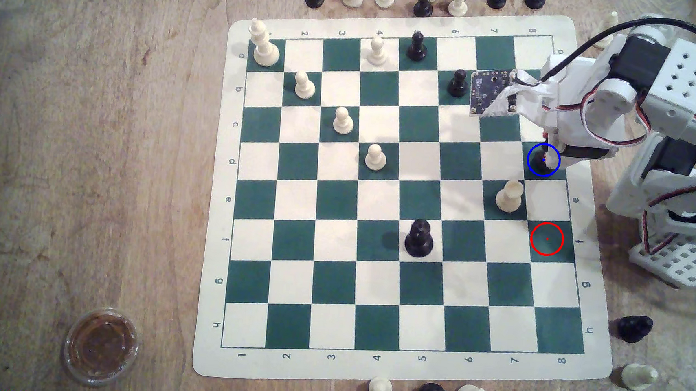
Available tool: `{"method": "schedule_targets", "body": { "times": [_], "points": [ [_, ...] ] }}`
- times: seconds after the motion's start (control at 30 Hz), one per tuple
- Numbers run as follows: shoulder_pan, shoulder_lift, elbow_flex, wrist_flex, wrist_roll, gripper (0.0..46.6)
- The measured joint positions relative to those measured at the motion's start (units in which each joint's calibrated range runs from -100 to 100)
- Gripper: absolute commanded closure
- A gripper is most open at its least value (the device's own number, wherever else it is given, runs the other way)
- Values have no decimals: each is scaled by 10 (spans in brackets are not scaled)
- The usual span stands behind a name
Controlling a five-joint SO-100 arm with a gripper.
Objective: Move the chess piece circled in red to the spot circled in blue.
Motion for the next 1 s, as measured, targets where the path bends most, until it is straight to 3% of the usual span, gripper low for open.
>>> {"method": "schedule_targets", "body": {
  "times": [0.6,0.73,1.0],
  "points": [
    [3,0,22,-22,0,454],
    [3,0,22,-22,0,353],
    [4,0,22,-24,6,296]
  ]
}}
